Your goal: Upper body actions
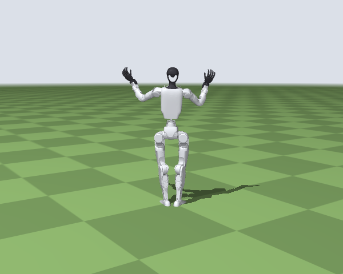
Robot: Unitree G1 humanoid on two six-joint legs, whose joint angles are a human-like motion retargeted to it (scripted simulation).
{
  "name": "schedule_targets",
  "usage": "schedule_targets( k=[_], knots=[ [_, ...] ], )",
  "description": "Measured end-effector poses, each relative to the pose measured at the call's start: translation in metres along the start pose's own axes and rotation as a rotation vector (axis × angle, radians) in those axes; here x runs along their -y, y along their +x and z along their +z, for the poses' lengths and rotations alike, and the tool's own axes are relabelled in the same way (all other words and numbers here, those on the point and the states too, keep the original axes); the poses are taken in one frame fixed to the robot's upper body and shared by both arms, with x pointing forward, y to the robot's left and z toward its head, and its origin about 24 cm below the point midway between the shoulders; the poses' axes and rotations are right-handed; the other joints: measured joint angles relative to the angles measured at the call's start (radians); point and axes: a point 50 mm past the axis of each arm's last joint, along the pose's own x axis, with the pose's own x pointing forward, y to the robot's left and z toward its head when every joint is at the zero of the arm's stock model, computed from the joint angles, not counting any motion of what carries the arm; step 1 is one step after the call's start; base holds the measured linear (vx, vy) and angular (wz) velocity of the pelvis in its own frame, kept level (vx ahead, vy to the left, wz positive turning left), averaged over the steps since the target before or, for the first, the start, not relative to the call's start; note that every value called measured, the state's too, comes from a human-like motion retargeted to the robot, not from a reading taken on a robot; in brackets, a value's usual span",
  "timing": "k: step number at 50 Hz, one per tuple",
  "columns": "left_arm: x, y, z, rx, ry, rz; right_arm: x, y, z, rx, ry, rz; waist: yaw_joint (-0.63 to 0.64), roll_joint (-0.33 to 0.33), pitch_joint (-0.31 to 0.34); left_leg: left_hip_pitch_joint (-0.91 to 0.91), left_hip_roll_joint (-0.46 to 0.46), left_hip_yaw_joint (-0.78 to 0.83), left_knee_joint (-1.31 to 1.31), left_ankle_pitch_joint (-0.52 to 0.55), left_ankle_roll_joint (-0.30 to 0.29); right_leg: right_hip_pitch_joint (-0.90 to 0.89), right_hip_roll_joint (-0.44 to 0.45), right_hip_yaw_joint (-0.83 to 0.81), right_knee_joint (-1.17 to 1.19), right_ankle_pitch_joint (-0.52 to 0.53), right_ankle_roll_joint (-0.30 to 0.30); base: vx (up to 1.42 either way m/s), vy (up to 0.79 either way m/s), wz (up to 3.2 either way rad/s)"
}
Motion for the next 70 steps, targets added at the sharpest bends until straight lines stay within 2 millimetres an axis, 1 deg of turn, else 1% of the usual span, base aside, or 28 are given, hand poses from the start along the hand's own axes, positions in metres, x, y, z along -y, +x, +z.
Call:
schedule_targets(
  k=[2,3,5,8,11,15,17,20,22,25,29,33,37,40,42,45,47,49,52,55,58,60,63,65,67,70],
  knots=[
    [-0.005,-0.001,0.008,0.082,-0.009,0.131,-0.001,0.002,0.007,0.044,0.007,-0.004,-0.002,0.002,-0.003,0.002,-0.001,-0.003,-0.002,0.000,0.001,0.003,0.001,-0.002,-0.001,-0.002,0.000,0.00,0.00,0.00],
    [-0.006,-0.002,0.013,0.140,0.021,0.174,-0.002,0.004,0.011,0.072,0.009,-0.001,-0.002,0.002,-0.005,0.002,-0.001,-0.005,-0.002,0.000,0.001,0.004,0.001,-0.003,-0.002,-0.003,0.000,0.00,0.00,0.00],
    [-0.003,0.000,0.025,0.261,0.104,0.183,-0.005,0.008,0.022,0.141,0.017,0.012,-0.001,0.001,-0.009,0.003,-0.002,-0.006,-0.001,-0.001,0.001,0.007,0.001,-0.004,-0.002,-0.004,0.000,0.00,0.00,0.00],
    [0.013,0.003,0.050,0.439,0.151,0.043,-0.009,0.013,0.044,0.285,0.062,0.028,0.006,-0.004,-0.016,0.005,-0.004,-0.007,-0.001,-0.003,0.001,0.008,-0.001,-0.004,-0.001,-0.007,0.000,0.05,0.02,0.01],
    [0.038,-0.006,0.080,0.671,0.159,-0.144,-0.013,0.017,0.071,0.449,0.120,0.047,0.014,-0.007,-0.029,0.004,-0.005,-0.007,-0.001,-0.005,0.001,0.006,-0.002,-0.004,0.000,-0.009,0.000,0.04,0.02,0.00],
    [0.064,-0.022,0.116,1.011,0.247,-0.343,-0.018,0.017,0.108,0.701,0.161,0.103,0.017,-0.008,-0.049,-0.003,-0.005,-0.012,0.000,-0.006,0.000,0.002,-0.002,-0.006,0.000,-0.012,0.002,0.03,0.02,0.02],
    [0.074,-0.029,0.127,1.132,0.304,-0.364,-0.019,0.017,0.124,0.830,0.133,0.111,0.015,-0.006,-0.053,-0.004,-0.005,-0.016,0.000,-0.006,0.000,0.002,-0.002,-0.008,0.000,-0.013,0.002,0.00,0.00,0.00],
    [0.083,-0.034,0.135,1.210,0.353,-0.325,-0.019,0.019,0.138,0.966,0.033,0.077,0.014,-0.003,-0.056,-0.004,-0.004,-0.020,0.001,-0.006,0.001,0.004,-0.001,-0.011,0.001,-0.015,0.002,0.00,0.00,0.00],
    [0.085,-0.033,0.133,1.179,0.347,-0.293,-0.019,0.021,0.138,0.985,-0.045,0.038,0.016,-0.001,-0.056,-0.003,-0.003,-0.022,0.001,-0.006,0.001,0.005,0.000,-0.012,0.002,-0.015,0.002,0.00,0.00,0.00],
    [0.086,-0.027,0.120,1.016,0.325,-0.248,-0.020,0.022,0.128,0.943,-0.101,0.028,0.018,-0.001,-0.057,-0.005,-0.002,-0.022,0.001,-0.005,0.001,0.004,0.000,-0.012,0.003,-0.015,0.002,0.00,0.00,0.00],
    [0.078,-0.017,0.091,0.691,0.258,-0.191,-0.021,0.020,0.097,0.770,-0.099,0.072,0.020,-0.006,-0.059,-0.010,-0.002,-0.024,0.002,-0.004,0.000,-0.001,-0.001,-0.013,0.002,-0.014,0.002,0.00,0.00,0.00],
    [0.060,-0.008,0.059,0.408,0.189,-0.105,-0.020,0.016,0.058,0.547,-0.137,0.087,0.019,-0.008,-0.058,-0.015,-0.001,-0.024,0.003,-0.004,-0.002,-0.006,-0.002,-0.014,0.002,-0.014,0.002,0.00,0.00,0.00],
    [0.042,-0.005,0.029,0.179,0.144,-0.011,-0.018,0.005,0.016,0.268,-0.168,0.099,0.017,-0.012,-0.056,-0.014,-0.001,-0.025,0.003,-0.003,-0.003,-0.005,-0.002,-0.014,0.002,-0.014,0.001,0.00,0.00,0.00],
    [0.035,-0.007,0.013,0.038,0.092,0.009,-0.018,-0.005,0.001,0.144,-0.109,0.123,0.014,-0.010,-0.055,-0.013,0.001,-0.025,0.003,-0.002,-0.003,-0.004,0.000,-0.013,0.003,-0.014,0.001,0.00,0.00,0.00],
    [0.036,-0.009,0.011,0.001,0.021,-0.025,-0.016,-0.010,0.000,0.114,-0.045,0.097,0.015,-0.008,-0.054,-0.011,0.002,-0.025,0.002,-0.002,-0.003,-0.003,0.001,-0.013,0.003,-0.015,0.000,0.00,0.00,0.00],
    [0.038,-0.010,0.016,0.020,-0.046,-0.040,-0.013,-0.011,0.005,0.128,-0.003,0.049,0.015,-0.006,-0.052,-0.008,0.002,-0.025,0.000,-0.001,-0.004,-0.001,0.003,-0.013,0.002,-0.015,-0.001,0.00,0.00,0.00],
    [0.041,-0.010,0.025,0.093,-0.025,-0.045,-0.014,-0.008,0.013,0.184,-0.011,0.042,0.016,-0.005,-0.053,-0.007,0.003,-0.024,-0.001,-0.001,-0.004,0.000,0.004,-0.012,0.002,-0.015,-0.001,0.00,0.00,0.00],
    [0.045,-0.009,0.038,0.215,0.017,-0.081,-0.016,-0.005,0.026,0.263,-0.006,0.051,0.016,-0.004,-0.053,-0.006,0.004,-0.022,-0.001,-0.001,-0.004,0.000,0.005,-0.011,0.002,-0.015,-0.001,0.00,0.00,0.00],
    [0.055,-0.012,0.063,0.456,0.078,-0.156,-0.017,0.002,0.053,0.418,0.033,0.061,0.017,-0.003,-0.053,-0.005,0.004,-0.021,-0.002,-0.001,-0.005,0.001,0.006,-0.012,0.002,-0.016,-0.002,0.00,0.00,0.00],
    [0.063,-0.018,0.090,0.722,0.143,-0.201,-0.015,0.006,0.085,0.617,0.084,0.047,0.016,-0.003,-0.055,-0.004,0.004,-0.022,-0.002,-0.002,-0.005,0.002,0.006,-0.012,0.001,-0.017,-0.002,0.00,0.00,0.00],
    [0.071,-0.027,0.113,0.952,0.165,-0.215,-0.011,0.003,0.115,0.825,0.143,0.020,0.014,-0.002,-0.062,-0.005,0.003,-0.022,-0.003,-0.002,-0.006,0.002,0.006,-0.014,0.001,-0.018,-0.002,0.00,0.00,0.00],
    [0.078,-0.037,0.124,1.051,0.142,-0.229,-0.009,-0.001,0.131,0.921,0.202,-0.002,0.012,-0.002,-0.068,-0.005,0.003,-0.023,-0.003,-0.003,-0.006,0.002,0.006,-0.015,0.001,-0.019,-0.002,0.00,0.00,0.00],
    [0.090,-0.053,0.133,1.117,0.112,-0.277,-0.010,-0.008,0.148,1.011,0.256,0.005,0.010,0.001,-0.073,0.002,0.002,-0.023,-0.004,-0.005,-0.005,0.008,0.007,-0.015,0.001,-0.021,-0.002,0.00,0.00,0.00],
    [0.094,-0.058,0.136,1.129,0.111,-0.298,-0.011,-0.009,0.153,1.032,0.242,0.001,0.009,0.003,-0.072,0.009,0.002,-0.021,-0.005,-0.006,-0.005,0.013,0.008,-0.013,0.002,-0.022,-0.003,0.00,0.00,0.00],
    [0.096,-0.059,0.135,1.099,0.130,-0.284,-0.013,-0.007,0.150,1.014,0.178,-0.023,0.010,0.004,-0.070,0.015,0.001,-0.018,-0.005,-0.007,-0.005,0.017,0.009,-0.011,0.003,-0.022,-0.004,0.00,0.00,0.00],
    [0.093,-0.052,0.128,0.991,0.148,-0.240,-0.015,-0.001,0.136,0.932,0.069,-0.048,0.011,0.003,-0.067,0.019,0.000,-0.015,-0.004,-0.009,-0.005,0.020,0.008,-0.009,0.003,-0.022,-0.004,0.00,0.00,0.00]
  ],
)
